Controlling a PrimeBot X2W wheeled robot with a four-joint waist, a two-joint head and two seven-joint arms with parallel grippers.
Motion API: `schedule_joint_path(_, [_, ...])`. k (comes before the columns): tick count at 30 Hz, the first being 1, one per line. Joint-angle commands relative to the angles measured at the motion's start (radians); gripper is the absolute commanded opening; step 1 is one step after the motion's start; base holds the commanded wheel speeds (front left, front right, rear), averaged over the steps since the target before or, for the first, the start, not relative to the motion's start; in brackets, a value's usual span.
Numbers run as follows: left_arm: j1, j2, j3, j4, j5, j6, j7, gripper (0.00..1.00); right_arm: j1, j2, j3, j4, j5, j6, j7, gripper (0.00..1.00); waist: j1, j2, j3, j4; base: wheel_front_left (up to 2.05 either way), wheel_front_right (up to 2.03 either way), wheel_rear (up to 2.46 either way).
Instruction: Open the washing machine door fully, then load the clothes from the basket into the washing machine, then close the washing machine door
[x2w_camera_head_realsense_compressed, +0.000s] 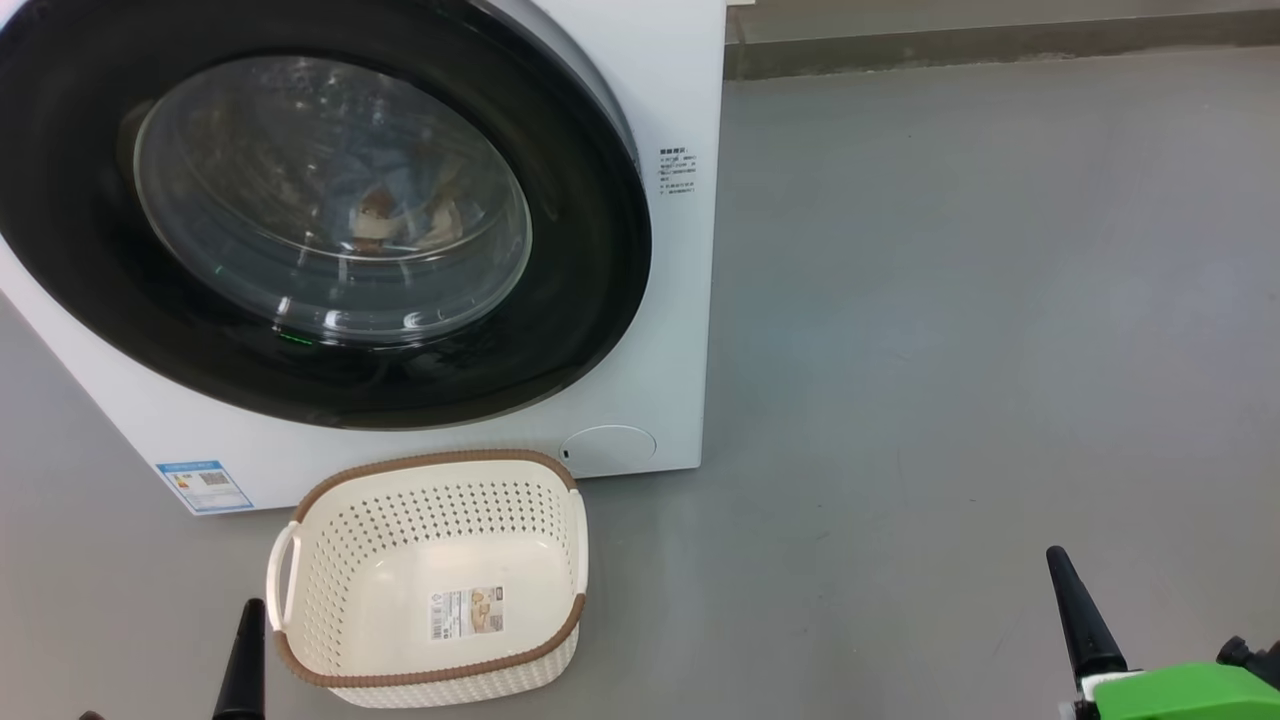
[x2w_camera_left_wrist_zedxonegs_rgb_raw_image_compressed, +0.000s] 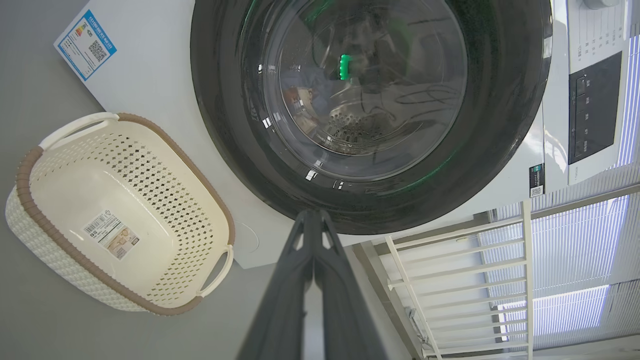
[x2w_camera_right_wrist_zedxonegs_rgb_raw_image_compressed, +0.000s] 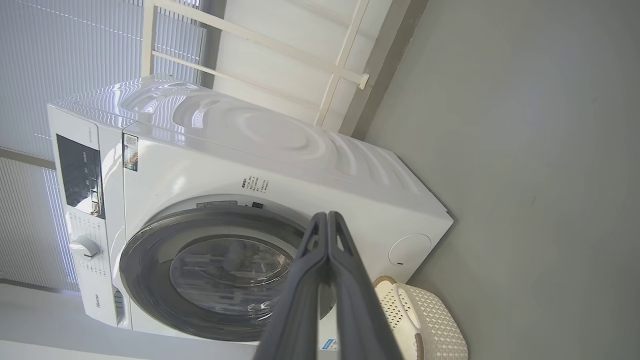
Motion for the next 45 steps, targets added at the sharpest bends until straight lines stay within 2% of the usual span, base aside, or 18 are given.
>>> schedule_joint_path(1, [-0.051,0.008,0.033,-0.012,-0.029,-0.015,0.008,0.0,-0.053,-0.003,0.014,-0.021,0.024,0.001,0.006,0.0,0.0,0.0,0.0,0.0,0.0,0.0,0.0])
schedule_joint_path(28, [-0.113,-0.002,0.076,0.028,-0.343,-0.028,0.086,0.0,-0.113,0.017,-0.017,0.023,0.308,0.002,0.088,0.0,0.0,0.0,0.013,-0.007,0.0,0.0,0.0])
schedule_joint_path(45, [-0.113,-0.002,0.076,0.028,-0.344,-0.028,0.086,0.0,-0.114,0.02,-0.022,0.024,0.305,0.002,0.091,0.0,0.0,0.0,0.013,-0.007,0.0,0.0,0.0])
